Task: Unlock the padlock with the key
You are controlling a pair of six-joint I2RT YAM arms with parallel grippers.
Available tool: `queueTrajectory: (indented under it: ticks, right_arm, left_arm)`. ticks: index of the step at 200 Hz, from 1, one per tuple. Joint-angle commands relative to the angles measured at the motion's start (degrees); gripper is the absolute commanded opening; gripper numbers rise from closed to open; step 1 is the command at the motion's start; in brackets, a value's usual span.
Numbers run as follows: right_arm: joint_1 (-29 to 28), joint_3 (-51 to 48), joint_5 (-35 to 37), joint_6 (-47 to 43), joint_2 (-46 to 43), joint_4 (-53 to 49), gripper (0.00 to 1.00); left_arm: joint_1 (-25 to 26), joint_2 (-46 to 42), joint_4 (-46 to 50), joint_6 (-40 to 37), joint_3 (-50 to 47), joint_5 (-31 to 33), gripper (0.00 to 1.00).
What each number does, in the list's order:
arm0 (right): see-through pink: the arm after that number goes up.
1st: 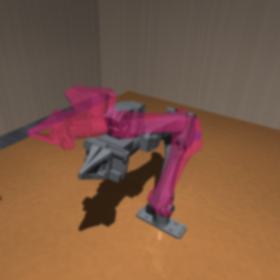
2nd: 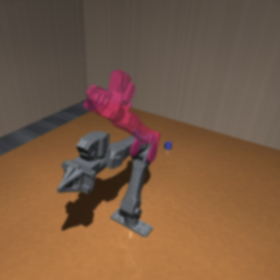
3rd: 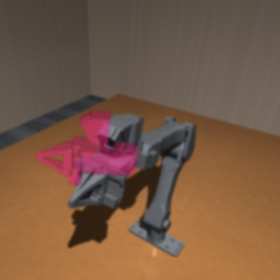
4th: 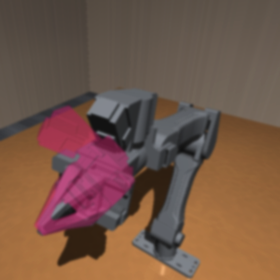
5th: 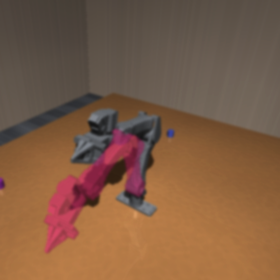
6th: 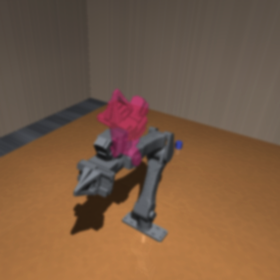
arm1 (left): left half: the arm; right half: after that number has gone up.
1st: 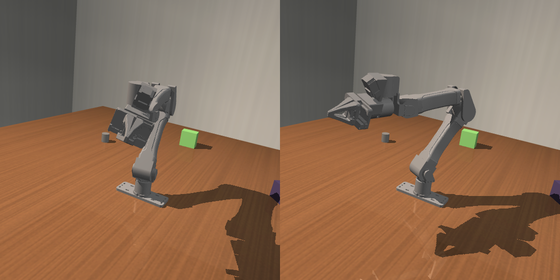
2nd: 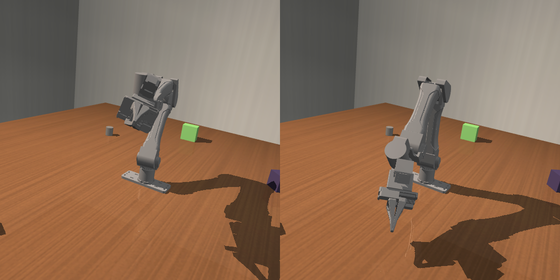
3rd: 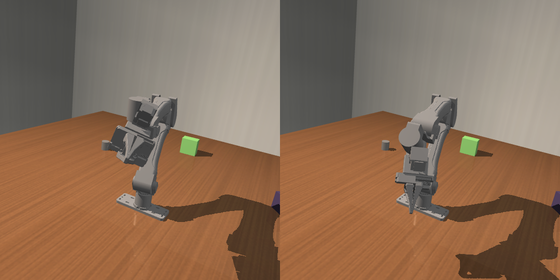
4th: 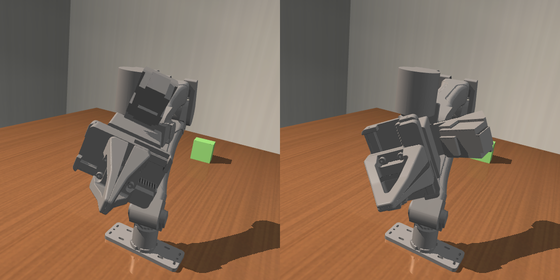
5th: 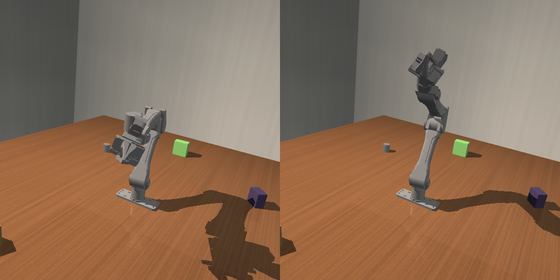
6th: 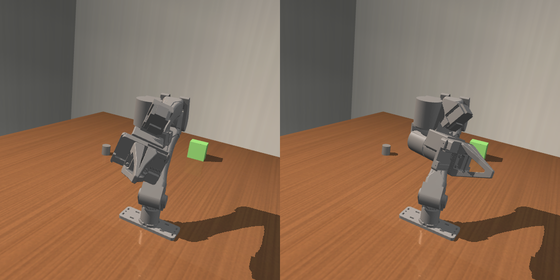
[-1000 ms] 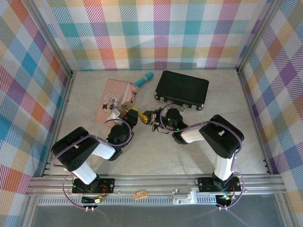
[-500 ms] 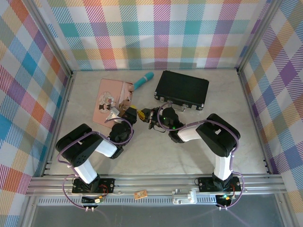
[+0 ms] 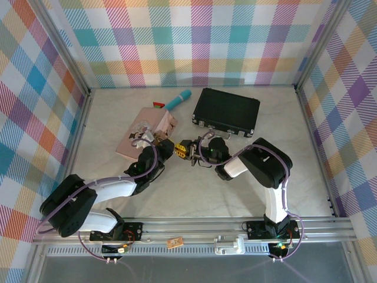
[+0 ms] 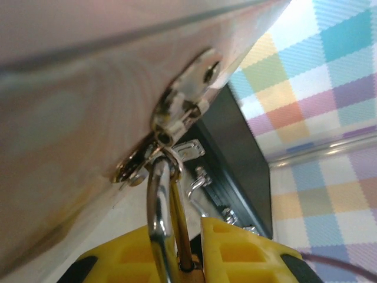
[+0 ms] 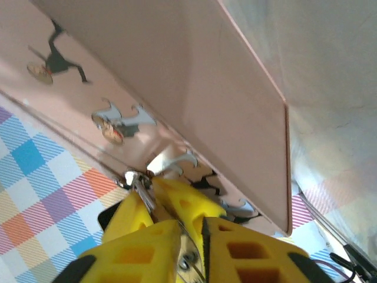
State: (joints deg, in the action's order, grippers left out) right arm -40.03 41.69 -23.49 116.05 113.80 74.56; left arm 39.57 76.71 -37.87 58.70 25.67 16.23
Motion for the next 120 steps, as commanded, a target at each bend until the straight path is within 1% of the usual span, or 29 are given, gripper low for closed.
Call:
queueTrajectory:
  ticks: [1,16,34,49,67,86,97,107,120]
  right_arm:
    - [2.2,-1.5,2.2,-5.1,1.2,6.0,0.28]
    - [2.8,-4.2,1.8,-8.3,0.7,5.8,0.34]
    - [4.1,-6.8,0.4,-12.5,-0.4,5.1,0.38]
    - [4.8,-7.4,-2.4,-17.5,-1.9,0.7,0.41]
    - [5.0,-6.8,-6.2,-26.4,-5.0,-7.6,0.41]
    - [4.9,-6.4,-8.6,-38.4,-10.7,-19.9,0.41]
    - [4.8,-5.2,-9.1,-47.4,-14.7,-32.4,0.42]
    - [4.3,-3.6,-7.4,-55.7,-18.9,-45.5,0.42]
    - [3.4,-1.9,-3.9,-66.2,-22.8,-57.7,0.42]
  left_arm:
    - [2.1,-1.2,10.9,-0.9,0.2,-4.7,0.0]
    - [2.0,-1.8,12.4,-0.6,-0.1,-3.6,0.0]
    - [2.1,-2.7,14.2,-1.2,0.1,-3.1,0.0]
    - [1.9,-3.3,15.1,-1.9,0.4,-3.4,0.0]
    - [1.7,-3.8,17.4,-2.4,1.7,-4.4,0.0]
    - [1.4,-4.5,20.3,-2.6,2.8,-5.3,0.0]
    - [1.2,-5.1,21.5,-2.6,3.0,-5.9,0.0]
    - [1.0,-5.6,22.8,-2.6,3.2,-6.5,0.0]
    - [0.7,-6.1,24.4,-2.6,3.9,-7.4,0.0]
